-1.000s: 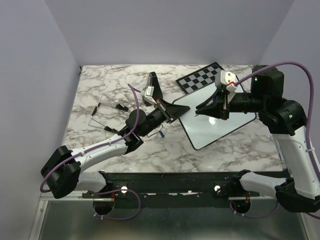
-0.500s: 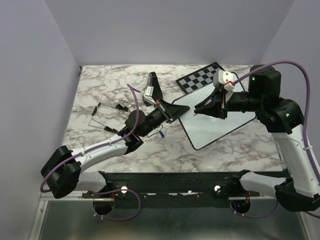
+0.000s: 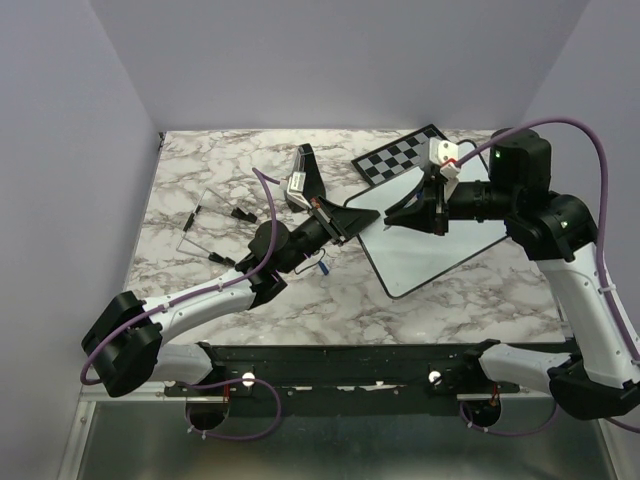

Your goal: Write a sentence on the whiteboard

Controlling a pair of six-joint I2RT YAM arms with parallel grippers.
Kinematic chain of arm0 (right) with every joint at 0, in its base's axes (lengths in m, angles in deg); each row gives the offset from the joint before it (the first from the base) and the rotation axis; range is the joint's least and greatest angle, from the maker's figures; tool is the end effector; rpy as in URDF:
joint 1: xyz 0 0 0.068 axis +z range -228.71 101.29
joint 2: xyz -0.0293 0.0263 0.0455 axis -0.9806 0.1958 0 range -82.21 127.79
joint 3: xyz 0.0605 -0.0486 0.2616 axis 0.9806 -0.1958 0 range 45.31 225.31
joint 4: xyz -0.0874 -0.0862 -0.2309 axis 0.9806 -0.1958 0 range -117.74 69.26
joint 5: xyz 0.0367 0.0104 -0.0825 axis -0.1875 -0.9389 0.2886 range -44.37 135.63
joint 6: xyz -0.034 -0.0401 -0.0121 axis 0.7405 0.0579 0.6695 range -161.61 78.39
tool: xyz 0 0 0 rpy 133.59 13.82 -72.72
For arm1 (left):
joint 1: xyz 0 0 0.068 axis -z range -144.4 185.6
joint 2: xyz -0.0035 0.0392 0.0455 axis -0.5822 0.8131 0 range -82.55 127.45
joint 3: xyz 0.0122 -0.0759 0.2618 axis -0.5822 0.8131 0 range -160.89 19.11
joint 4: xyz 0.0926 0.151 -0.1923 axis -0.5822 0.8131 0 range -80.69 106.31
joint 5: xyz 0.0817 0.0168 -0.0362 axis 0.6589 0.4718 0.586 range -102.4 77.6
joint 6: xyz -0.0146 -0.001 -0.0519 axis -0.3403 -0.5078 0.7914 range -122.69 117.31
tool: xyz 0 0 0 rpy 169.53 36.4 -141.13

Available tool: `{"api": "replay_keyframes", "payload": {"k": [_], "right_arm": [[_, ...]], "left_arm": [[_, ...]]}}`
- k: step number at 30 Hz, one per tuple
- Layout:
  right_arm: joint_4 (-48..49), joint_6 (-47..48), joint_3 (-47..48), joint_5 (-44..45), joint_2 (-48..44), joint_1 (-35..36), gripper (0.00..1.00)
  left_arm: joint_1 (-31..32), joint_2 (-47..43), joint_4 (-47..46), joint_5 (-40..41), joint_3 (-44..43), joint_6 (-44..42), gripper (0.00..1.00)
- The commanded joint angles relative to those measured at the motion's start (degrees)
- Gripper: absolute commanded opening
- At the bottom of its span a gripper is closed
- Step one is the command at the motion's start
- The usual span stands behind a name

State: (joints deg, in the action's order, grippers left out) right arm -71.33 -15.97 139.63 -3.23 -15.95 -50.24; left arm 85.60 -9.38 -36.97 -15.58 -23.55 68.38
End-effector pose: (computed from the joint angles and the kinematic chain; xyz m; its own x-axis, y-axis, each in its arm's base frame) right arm 0.1557 0.1149 0.4860 0.0969 -0.2714 -0.9576 -0.9797 0.1434 -0.1398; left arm 0.1853 -0.2237 0.3233 -0.6993 -0.6359 -0.3265 0.4246 -0.0021 -0.9054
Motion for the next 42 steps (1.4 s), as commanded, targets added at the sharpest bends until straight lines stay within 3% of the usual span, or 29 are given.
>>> {"api": "replay_keyframes", "payload": {"k": [1, 42], "right_arm": [[0.8, 0.9, 0.9, 0.4, 1.1, 0.4, 0.00], [6.0, 3.4, -6.7, 9.8, 1.9, 3.6, 0.01]], "left_arm": [[0.3, -0.7, -9.2, -0.4, -1.9, 0.9, 0.00], [0.3, 0.6, -13.8, 4.1, -1.6, 5.0, 0.00]]}}
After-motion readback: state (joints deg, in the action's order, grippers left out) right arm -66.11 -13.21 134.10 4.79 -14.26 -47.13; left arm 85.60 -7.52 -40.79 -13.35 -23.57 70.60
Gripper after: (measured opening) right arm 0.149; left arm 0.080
